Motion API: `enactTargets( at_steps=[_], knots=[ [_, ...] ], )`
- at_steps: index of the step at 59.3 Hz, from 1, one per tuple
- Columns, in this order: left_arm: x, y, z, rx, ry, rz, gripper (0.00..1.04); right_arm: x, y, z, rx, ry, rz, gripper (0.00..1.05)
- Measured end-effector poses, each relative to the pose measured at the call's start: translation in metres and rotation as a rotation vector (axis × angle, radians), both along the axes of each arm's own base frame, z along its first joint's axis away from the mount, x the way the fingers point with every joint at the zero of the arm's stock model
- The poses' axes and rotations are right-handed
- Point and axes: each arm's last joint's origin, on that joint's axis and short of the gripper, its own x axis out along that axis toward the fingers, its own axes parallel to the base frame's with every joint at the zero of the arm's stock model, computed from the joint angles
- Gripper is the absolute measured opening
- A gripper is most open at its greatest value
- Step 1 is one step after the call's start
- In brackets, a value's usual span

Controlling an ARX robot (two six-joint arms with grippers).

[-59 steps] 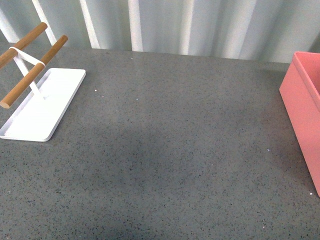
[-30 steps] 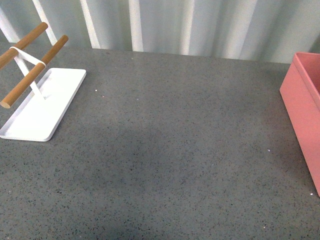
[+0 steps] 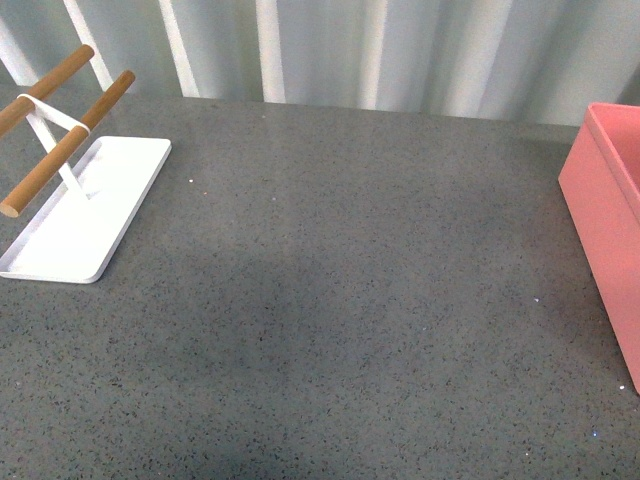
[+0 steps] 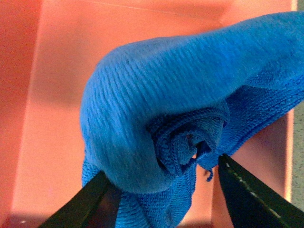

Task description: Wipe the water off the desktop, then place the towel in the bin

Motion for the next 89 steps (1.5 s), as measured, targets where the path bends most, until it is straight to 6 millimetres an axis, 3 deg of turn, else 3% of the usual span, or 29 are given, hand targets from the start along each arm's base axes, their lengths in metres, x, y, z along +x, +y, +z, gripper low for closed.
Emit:
enactTargets(
  at_steps=[13,24,31,38,41,46,50,54,59,68,78,89],
  knots=[
    [0.000,0.000,0.000,0.000,0.000,0.000,0.98,-0.002,0.015,0.012,0.079,0.002,0.039,0.99],
    [0.000,0.000,0.000,0.000,0.000,0.000,0.98,-0.008,0.023,0.035,0.159,-0.082,0.059,0.98],
    [0.000,0.000,0.000,0.000,0.000,0.000,0.98,-0.021,0.030,0.073,0.158,-0.292,0.069,0.98],
    [0.000,0.000,0.000,0.000,0.000,0.000,0.98,-0.050,0.042,0.130,0.115,-0.587,0.086,0.98],
    [0.000,0.000,0.000,0.000,0.000,0.000,0.98,-0.078,0.055,0.163,0.085,-0.764,0.123,0.98],
    [0.000,0.000,0.000,0.000,0.000,0.000,0.98,-0.111,0.070,0.188,0.082,-0.908,0.180,0.98],
    [0.000,0.000,0.000,0.000,0.000,0.000,0.98,-0.133,0.080,0.196,0.090,-0.970,0.209,0.98],
    [0.000,0.000,0.000,0.000,0.000,0.000,0.98,-0.153,0.093,0.189,0.063,-0.958,0.125,0.86],
    [0.000,0.000,0.000,0.000,0.000,0.000,0.98,-0.174,0.112,0.148,0.047,-0.938,0.068,0.63],
    [0.000,0.000,0.000,0.000,0.000,0.000,0.98,-0.183,0.123,0.111,0.051,-0.920,0.064,0.35],
    [0.000,0.000,0.000,0.000,0.000,0.000,0.98,-0.193,0.131,0.087,0.052,-0.924,0.070,0.04],
    [0.000,0.000,0.000,0.000,0.000,0.000,0.98,-0.200,0.140,0.068,0.039,-0.919,0.044,0.03]
  ],
)
